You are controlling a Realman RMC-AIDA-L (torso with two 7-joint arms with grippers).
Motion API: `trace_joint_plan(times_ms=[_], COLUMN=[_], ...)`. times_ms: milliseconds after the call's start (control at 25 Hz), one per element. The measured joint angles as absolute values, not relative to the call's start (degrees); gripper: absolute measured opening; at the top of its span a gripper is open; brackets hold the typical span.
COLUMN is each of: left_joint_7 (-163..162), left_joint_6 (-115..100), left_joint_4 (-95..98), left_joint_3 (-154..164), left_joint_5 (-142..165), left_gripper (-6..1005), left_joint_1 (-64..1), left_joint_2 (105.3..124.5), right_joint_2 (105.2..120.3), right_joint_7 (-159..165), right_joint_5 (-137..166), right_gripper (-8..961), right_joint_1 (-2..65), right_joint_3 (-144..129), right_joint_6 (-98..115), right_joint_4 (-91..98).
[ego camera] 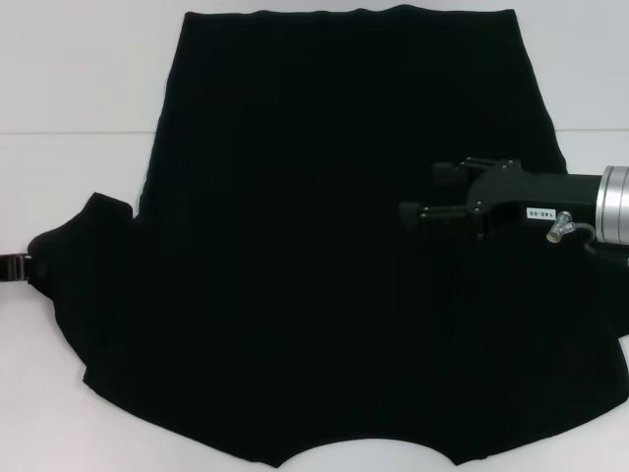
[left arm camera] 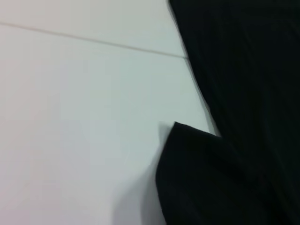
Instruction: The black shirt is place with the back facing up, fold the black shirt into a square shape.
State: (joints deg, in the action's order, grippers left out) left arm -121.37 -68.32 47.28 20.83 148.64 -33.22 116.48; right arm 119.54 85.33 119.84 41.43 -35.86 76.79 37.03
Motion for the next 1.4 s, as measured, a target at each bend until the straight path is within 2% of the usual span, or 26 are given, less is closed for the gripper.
trace_joint_plan(times_ms=[840, 1400], left_joint_7=[-122.0, -120.6], left_joint_6=[-66.8, -74.5], left_joint_4=[48.6, 51.0], left_joint_3=[18.8, 17.5], left_joint_5=[148.6, 143.4], left_gripper=[0, 0], left_joint_1=[-31.5, -32.1], left_joint_2=[116.38, 115.83], right_joint_2=[119.53, 119.53], right_joint_7=[85.1, 85.0], right_joint_5=[119.1, 119.1], right_gripper=[941, 942], right_joint_1=[41.3, 41.6], right_joint_3=[-36.2, -36.2], right_joint_6=[75.5, 75.4], right_joint_4=[36.9, 36.7])
